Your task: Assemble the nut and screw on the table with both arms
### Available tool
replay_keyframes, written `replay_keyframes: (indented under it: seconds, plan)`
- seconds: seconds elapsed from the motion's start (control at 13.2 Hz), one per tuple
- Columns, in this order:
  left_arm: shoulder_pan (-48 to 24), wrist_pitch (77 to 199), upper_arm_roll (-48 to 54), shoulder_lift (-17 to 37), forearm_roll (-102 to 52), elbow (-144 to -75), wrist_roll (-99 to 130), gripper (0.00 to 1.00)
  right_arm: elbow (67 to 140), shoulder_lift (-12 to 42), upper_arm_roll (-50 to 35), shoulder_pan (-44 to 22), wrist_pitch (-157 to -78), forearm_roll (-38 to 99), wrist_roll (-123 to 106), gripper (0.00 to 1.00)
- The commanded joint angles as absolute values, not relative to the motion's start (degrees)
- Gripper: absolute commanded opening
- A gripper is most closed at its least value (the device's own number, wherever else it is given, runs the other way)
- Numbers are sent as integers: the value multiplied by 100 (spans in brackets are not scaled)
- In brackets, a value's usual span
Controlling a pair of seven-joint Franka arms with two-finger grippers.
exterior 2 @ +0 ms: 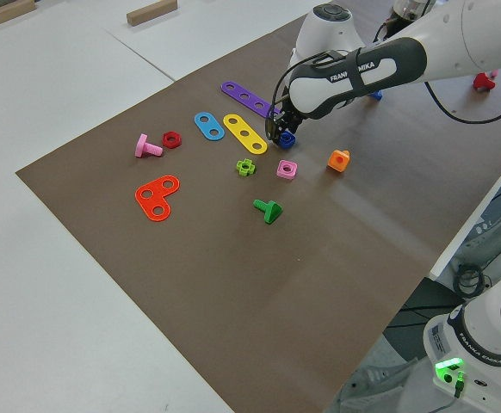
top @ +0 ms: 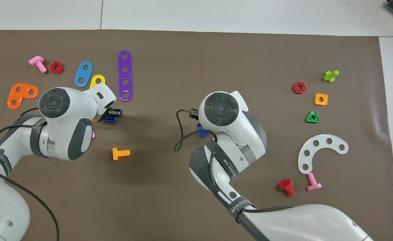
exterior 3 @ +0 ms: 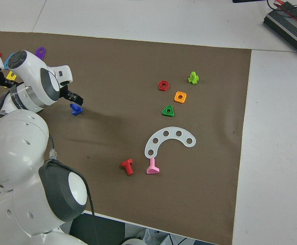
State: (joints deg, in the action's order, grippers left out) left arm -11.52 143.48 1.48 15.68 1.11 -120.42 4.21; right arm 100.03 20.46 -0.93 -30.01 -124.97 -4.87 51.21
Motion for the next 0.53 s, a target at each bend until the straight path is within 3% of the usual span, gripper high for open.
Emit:
replay_keyframes:
  seconds: [0.0,0.46]
  plan:
    - [-1213,14423,79,1556,53,-12120,308,57,10203,1374,-167,-2621,-12217,-589,4897,100]
    - [-1213,14405,88,1599,53,-12042,316,10,10195,484,-167,-1646,-11901,-501,3474,100]
